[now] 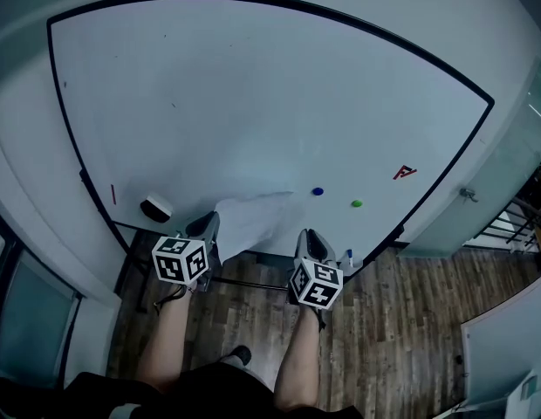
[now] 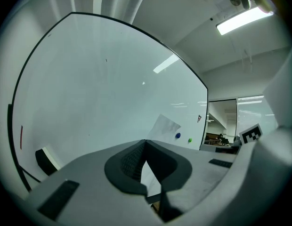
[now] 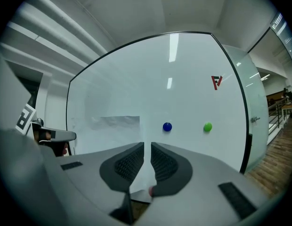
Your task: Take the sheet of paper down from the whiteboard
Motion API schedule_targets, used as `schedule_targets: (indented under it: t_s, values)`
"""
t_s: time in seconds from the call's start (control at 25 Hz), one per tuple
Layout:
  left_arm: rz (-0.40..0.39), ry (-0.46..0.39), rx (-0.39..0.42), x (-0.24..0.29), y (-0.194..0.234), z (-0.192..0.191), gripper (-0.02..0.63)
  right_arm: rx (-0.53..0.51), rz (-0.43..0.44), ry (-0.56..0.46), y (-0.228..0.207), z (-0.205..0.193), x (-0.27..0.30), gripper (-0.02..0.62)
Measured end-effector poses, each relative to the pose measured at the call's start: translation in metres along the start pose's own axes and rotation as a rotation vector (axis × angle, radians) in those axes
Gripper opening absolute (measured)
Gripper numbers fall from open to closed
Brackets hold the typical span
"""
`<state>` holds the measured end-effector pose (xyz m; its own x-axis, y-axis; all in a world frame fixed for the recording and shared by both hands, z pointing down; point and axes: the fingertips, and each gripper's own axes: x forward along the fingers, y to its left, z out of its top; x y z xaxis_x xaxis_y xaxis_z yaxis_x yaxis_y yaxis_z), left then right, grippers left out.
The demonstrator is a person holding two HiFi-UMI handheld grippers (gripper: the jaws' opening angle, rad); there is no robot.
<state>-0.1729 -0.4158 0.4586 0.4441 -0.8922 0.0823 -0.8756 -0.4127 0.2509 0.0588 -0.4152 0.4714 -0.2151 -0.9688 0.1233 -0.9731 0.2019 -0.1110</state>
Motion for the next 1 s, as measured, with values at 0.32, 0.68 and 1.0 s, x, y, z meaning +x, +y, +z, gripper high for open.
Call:
schedule_targets:
  t_s: [0.32,0.68,1.0]
  values:
    - [-0.025,0.001,0.009,-0.04,-0.027,-0.01,0.02,0.013,-0.035,-0.015,0.003,-0.003,-0.05,0.025]
    - [-0.032,0.013,0.001,-0.077,-0.042,-0.032,0.02,0.005,-0.004,0.0,0.018,-0.02,-0.085,0.025]
    - [-0.047,0.015,-0.007,-0.098,-0.05,-0.043,0.02,-0.012,-0.002,0.012,0.027,-0.032,-0.106,0.025]
